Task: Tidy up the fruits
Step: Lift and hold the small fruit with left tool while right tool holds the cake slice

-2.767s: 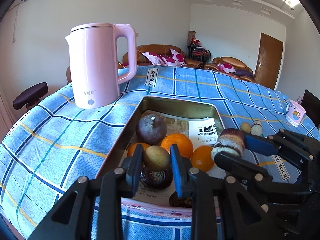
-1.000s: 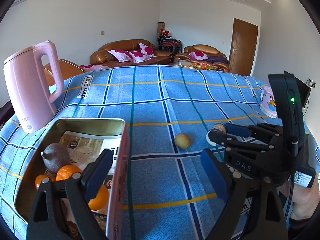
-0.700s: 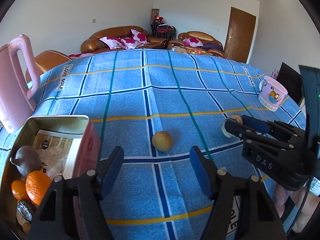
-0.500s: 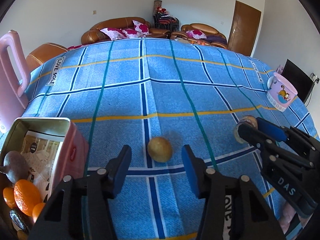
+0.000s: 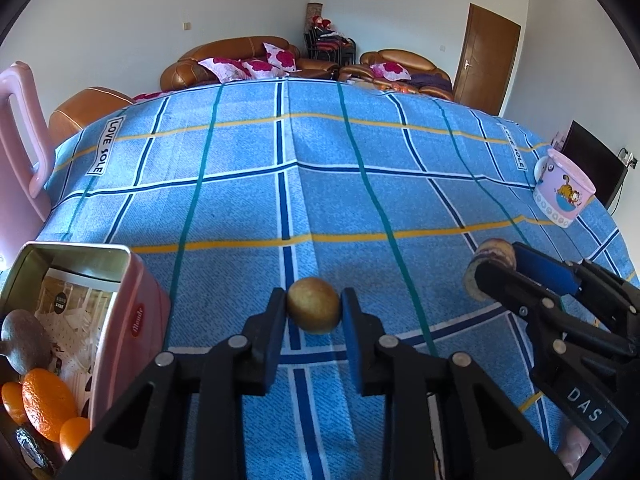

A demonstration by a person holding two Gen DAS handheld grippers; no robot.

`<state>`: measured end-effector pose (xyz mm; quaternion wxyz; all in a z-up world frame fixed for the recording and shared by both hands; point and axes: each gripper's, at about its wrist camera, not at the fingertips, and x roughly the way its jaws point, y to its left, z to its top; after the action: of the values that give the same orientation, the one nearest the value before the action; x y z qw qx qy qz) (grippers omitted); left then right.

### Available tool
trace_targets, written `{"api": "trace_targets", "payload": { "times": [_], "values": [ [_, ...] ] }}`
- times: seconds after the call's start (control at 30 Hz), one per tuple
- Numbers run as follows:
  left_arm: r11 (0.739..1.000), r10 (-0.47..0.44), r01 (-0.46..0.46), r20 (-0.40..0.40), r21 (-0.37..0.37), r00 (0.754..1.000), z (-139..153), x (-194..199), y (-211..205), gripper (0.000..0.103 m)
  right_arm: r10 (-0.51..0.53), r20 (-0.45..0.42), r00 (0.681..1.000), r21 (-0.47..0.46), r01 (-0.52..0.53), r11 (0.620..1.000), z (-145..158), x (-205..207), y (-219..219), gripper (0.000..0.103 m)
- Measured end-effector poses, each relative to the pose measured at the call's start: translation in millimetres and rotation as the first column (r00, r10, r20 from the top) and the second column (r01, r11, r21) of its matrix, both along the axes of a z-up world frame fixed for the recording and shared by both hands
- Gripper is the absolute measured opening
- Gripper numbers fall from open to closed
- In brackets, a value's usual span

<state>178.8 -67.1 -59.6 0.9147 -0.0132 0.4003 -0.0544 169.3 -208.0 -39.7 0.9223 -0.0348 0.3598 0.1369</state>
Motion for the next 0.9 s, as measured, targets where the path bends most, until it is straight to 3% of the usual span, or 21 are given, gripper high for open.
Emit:
{"api": "trace_targets", "payload": {
  "times": [0.9],
  "values": [
    [0.999, 0.021, -0.025, 0.127, 0.024, 0.992, 14.6, -18.1, 0.9, 0.029, 0.029, 0.113, 0.993, 0.012, -0.031, 0.999, 13.1, -18.6, 2.6, 0.038]
  ]
}}
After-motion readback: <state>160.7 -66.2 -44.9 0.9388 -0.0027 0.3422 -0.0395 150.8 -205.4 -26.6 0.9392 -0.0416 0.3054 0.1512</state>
